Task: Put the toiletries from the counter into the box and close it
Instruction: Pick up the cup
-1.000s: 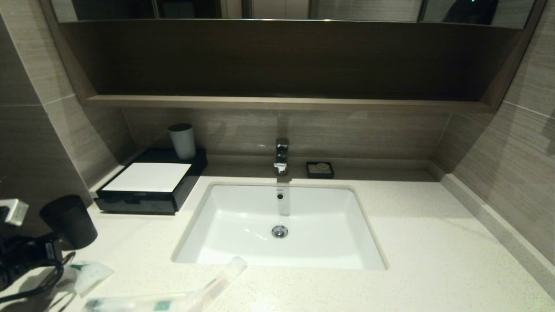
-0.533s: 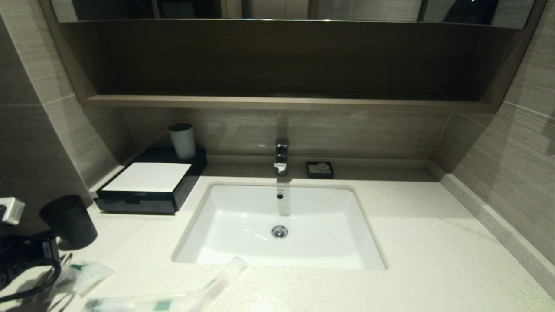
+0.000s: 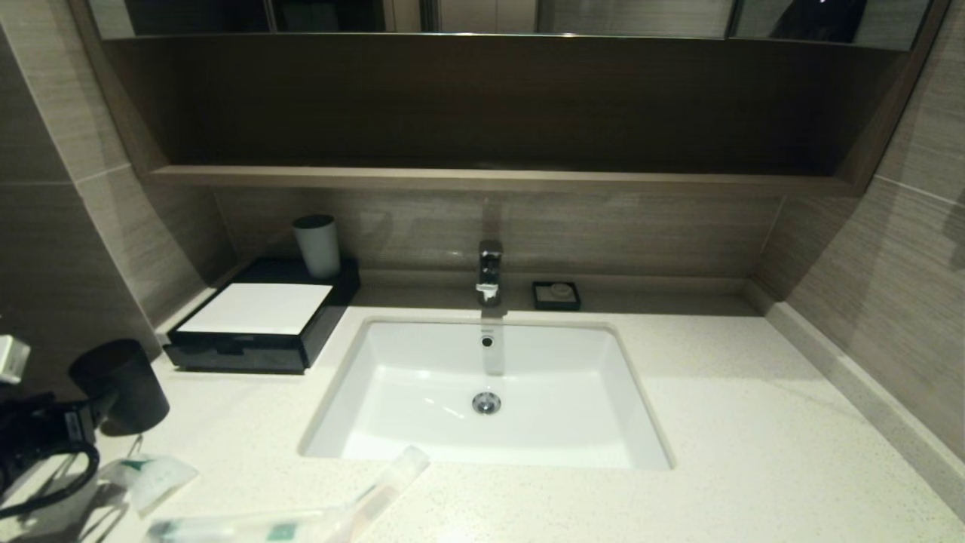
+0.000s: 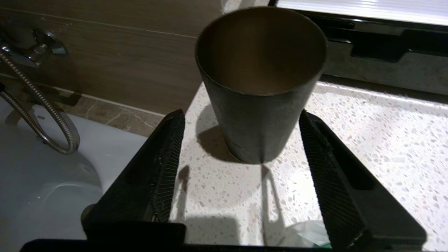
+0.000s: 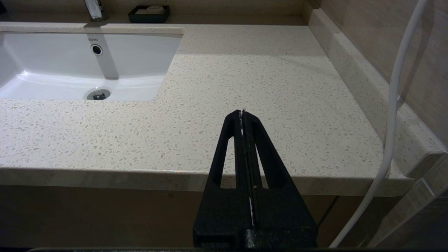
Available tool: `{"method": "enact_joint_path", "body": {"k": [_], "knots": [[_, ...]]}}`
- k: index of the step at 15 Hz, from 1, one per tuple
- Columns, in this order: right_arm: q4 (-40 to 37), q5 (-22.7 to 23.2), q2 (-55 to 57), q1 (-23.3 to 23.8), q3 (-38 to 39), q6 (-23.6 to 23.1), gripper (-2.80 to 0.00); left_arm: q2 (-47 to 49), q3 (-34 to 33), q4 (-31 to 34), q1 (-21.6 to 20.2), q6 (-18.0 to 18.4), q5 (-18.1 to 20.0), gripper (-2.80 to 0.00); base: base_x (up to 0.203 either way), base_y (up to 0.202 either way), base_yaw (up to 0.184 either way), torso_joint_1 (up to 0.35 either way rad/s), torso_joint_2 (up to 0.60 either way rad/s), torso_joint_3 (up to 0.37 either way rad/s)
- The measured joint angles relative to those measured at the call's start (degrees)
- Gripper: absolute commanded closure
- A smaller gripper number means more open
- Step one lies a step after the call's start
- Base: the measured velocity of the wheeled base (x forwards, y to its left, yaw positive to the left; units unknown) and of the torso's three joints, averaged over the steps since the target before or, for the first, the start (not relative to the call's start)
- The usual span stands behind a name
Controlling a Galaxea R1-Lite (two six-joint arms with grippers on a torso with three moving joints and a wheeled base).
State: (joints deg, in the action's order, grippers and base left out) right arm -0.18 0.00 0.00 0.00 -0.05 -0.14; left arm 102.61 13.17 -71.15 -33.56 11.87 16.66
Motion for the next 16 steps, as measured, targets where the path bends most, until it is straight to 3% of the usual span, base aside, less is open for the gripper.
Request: {"method": "enact_joint_path", "body": {"k": [16], "knots": [[0.0, 0.0, 0.0, 0.0, 0.05, -0.02, 0.0, 6.38, 6.84, 0.81, -0.5, -1.77, 2.57, -2.8, 0.0, 0.0, 0.0, 0.0, 0.0, 0.0]]}}
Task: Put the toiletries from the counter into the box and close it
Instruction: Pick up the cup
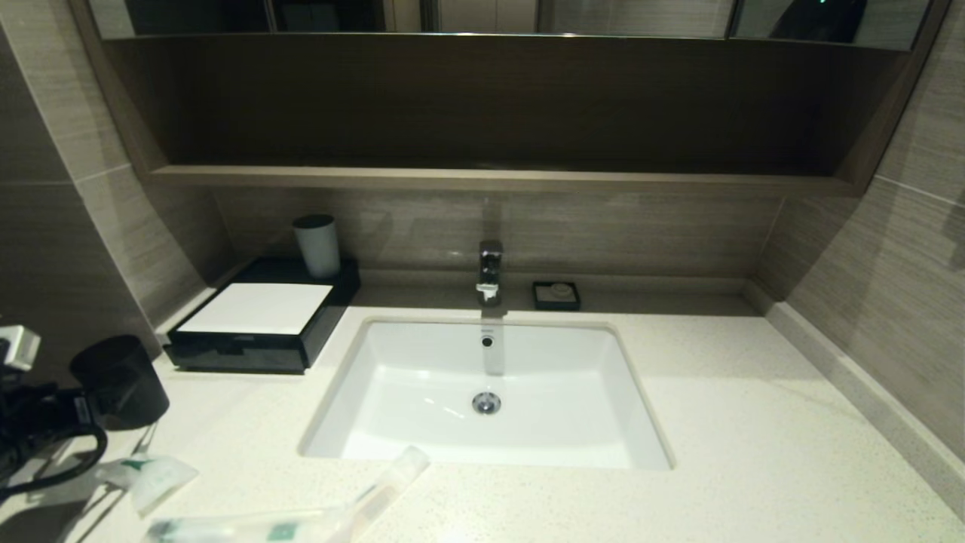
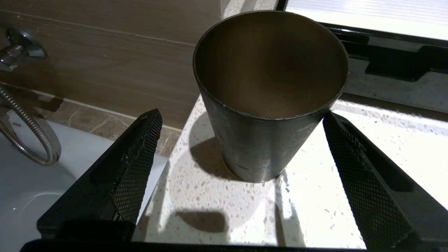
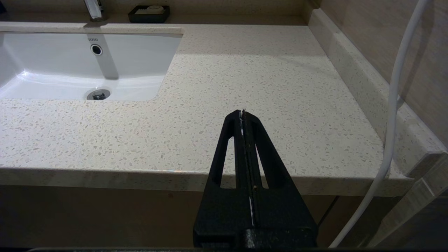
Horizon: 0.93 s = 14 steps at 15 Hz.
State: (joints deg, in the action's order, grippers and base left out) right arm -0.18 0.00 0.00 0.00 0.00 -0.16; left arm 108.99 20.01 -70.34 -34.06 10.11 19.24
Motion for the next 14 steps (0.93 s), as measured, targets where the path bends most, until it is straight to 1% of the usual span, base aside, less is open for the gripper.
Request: {"method": "enact_joint_path", "body": {"k": [2, 4, 6, 7, 14], "knots": [[0.0, 0.0, 0.0, 0.0, 0.0, -0.02, 0.0, 0.87, 0.88, 0.35, 0.05, 0.09, 1.19, -2.8, 0.0, 0.0, 0.0, 0.0, 0.0, 0.0], [0.02, 0.0, 0.0, 0.0, -0.02, 0.0, 0.0, 1.25, 1.0, 2.06, 0.07, 0.15, 4.66, -2.8, 0.0, 0.0, 0.0, 0.0, 0.0, 0.0], [0.0, 0.0, 0.0, 0.0, -0.02, -0.02, 0.0, 1.38, 1.13, 2.95, 0.11, 0.28, 5.41, -2.75, 0.0, 0.0, 0.0, 0.0, 0.0, 0.0], [0.0, 0.0, 0.0, 0.0, -0.02, 0.01, 0.0, 1.4, 1.16, 3.07, 0.27, 0.28, 5.48, 0.0, 0.0, 0.0, 0.0, 0.0, 0.0, 0.0], [0.0, 0.0, 0.0, 0.0, -0.05, 0.02, 0.0, 1.73, 2.38, 3.28, 0.61, 0.45, 5.57, 0.0, 0.0, 0.0, 0.0, 0.0, 0.0, 0.0]]}}
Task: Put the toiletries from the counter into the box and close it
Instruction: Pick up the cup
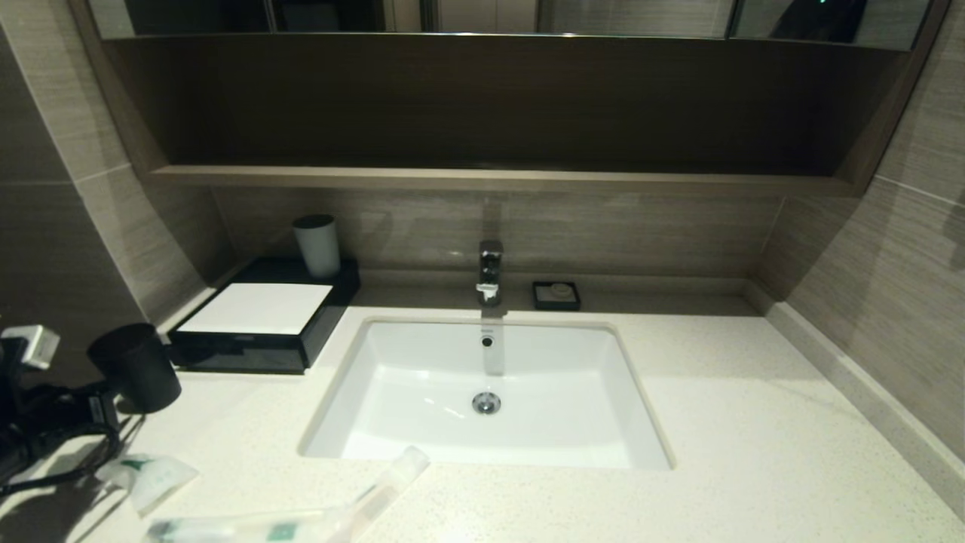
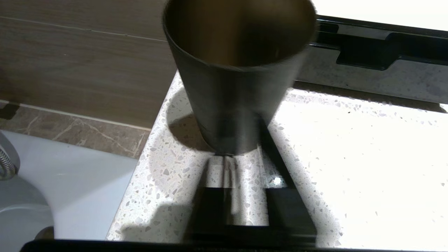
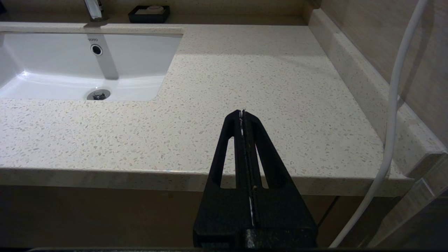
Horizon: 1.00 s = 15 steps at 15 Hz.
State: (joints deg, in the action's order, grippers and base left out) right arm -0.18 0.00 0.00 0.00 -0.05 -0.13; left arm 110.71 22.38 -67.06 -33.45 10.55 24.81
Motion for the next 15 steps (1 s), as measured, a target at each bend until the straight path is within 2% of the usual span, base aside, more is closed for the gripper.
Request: {"method": "enact_joint_path", "body": {"k": [5, 6, 7, 8, 10, 15], "knots": [[0.0, -0.01, 0.0, 0.0, 0.0, 0.0, 0.0, -0.49, -0.96, 0.11, 0.02, -0.22, 1.78, 0.0, 0.0, 0.0, 0.0, 0.0, 0.0, 0.0], [0.0, 0.0, 0.0, 0.0, 0.0, 0.0, 0.0, -0.95, -1.11, 0.28, 0.07, -0.24, 1.22, 0.0, 0.0, 0.0, 0.0, 0.0, 0.0, 0.0], [0.02, 0.0, 0.0, 0.0, 0.0, -0.02, 0.0, -1.45, -1.28, 0.85, 0.1, -0.07, -0.3, -0.25, 0.0, 0.0, 0.0, 0.0, 0.0, 0.0], [0.0, 0.0, 0.0, 0.0, 0.02, -0.02, 0.0, -2.13, -1.57, 1.21, 0.11, 0.21, -2.83, -2.8, 0.0, 0.0, 0.0, 0.0, 0.0, 0.0], [0.02, -0.01, 0.0, 0.0, 0.02, -0.02, 0.0, -3.17, -1.77, 1.02, 0.1, 0.16, -4.52, -2.8, 0.0, 0.0, 0.0, 0.0, 0.0, 0.0], [0.0, 0.0, 0.0, 0.0, 0.02, -0.04, 0.0, -3.63, -1.88, 0.28, -0.2, 0.44, -4.83, -2.8, 0.0, 0.0, 0.0, 0.0, 0.0, 0.0]]}}
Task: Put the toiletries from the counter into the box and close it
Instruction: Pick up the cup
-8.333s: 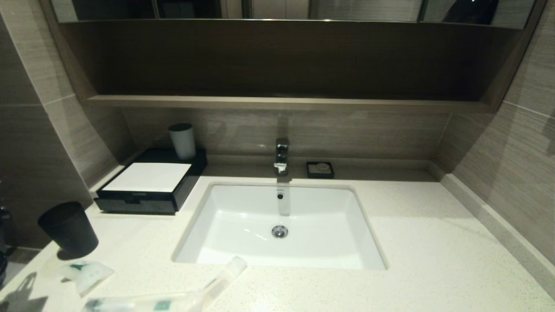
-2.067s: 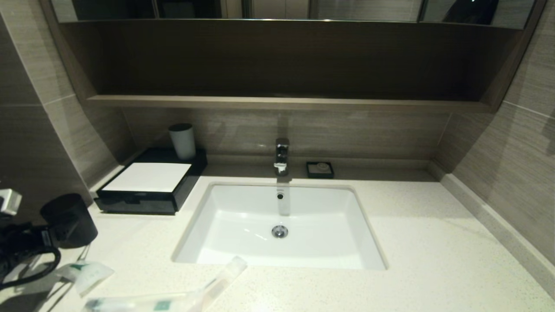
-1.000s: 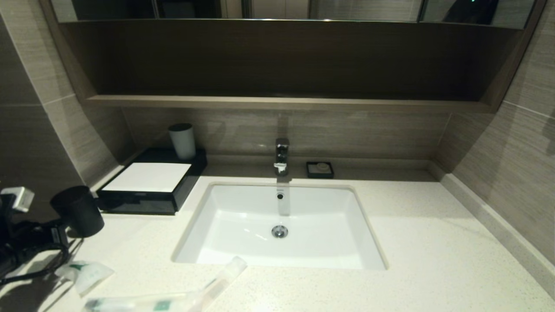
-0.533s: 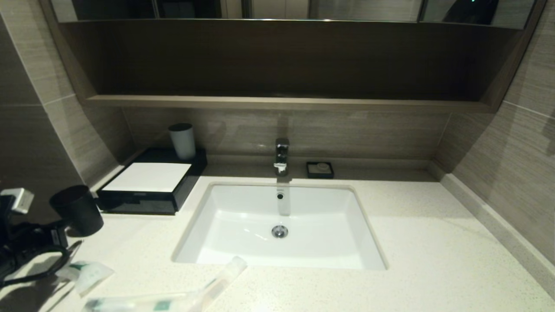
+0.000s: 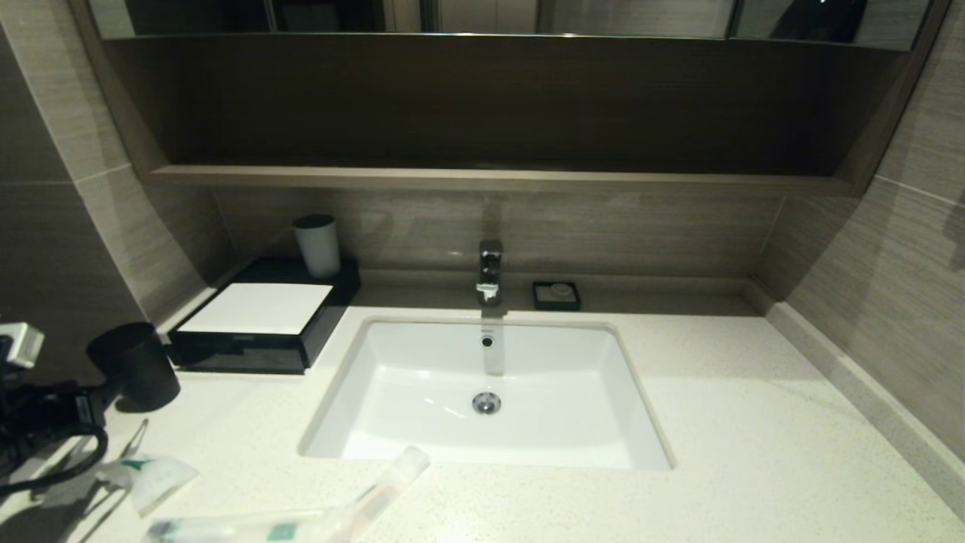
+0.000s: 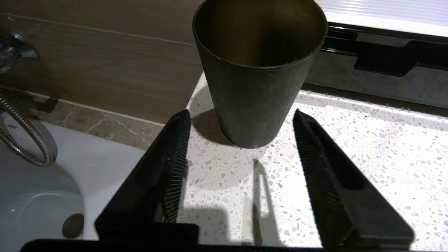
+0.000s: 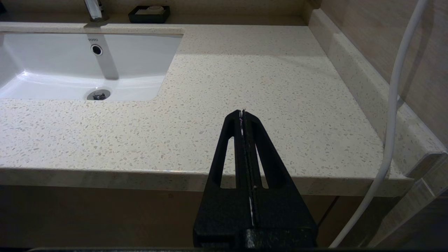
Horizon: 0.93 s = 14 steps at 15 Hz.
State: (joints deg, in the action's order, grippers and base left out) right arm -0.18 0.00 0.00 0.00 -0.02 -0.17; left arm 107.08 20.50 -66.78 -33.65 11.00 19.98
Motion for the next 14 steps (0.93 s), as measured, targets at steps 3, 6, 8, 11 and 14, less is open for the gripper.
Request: {"method": "enact_joint_path", "body": {"k": [3, 6, 8, 11, 14], "knots": [[0.02, 0.0, 0.0, 0.0, 0.0, 0.02, 0.0, 0.57, 0.88, -0.06, -0.41, -0.22, -0.03, -2.8, 0.0, 0.0, 0.0, 0.0, 0.0, 0.0], [0.0, 0.0, 0.0, 0.0, 0.0, 0.04, 0.0, 2.59, 3.54, -0.11, -0.45, -0.56, 0.08, -2.8, 0.0, 0.0, 0.0, 0.0, 0.0, 0.0], [0.0, -0.02, 0.0, 0.0, 0.0, 0.03, 0.0, 4.08, 5.69, -0.15, -0.45, -0.83, 0.4, -2.8, 0.0, 0.0, 0.0, 0.0, 0.0, 0.0], [0.0, 0.0, 0.0, 0.0, 0.0, 0.01, 0.0, 5.47, 6.31, 0.17, 0.17, -0.89, 2.4, -2.8, 0.0, 0.0, 0.0, 0.0, 0.0, 0.0], [0.0, 0.0, 0.0, 0.0, 0.0, 0.01, 0.0, 6.06, 6.7, 0.46, 0.78, -1.13, 2.92, -2.8, 0.0, 0.0, 0.0, 0.0, 0.0, 0.0]]}}
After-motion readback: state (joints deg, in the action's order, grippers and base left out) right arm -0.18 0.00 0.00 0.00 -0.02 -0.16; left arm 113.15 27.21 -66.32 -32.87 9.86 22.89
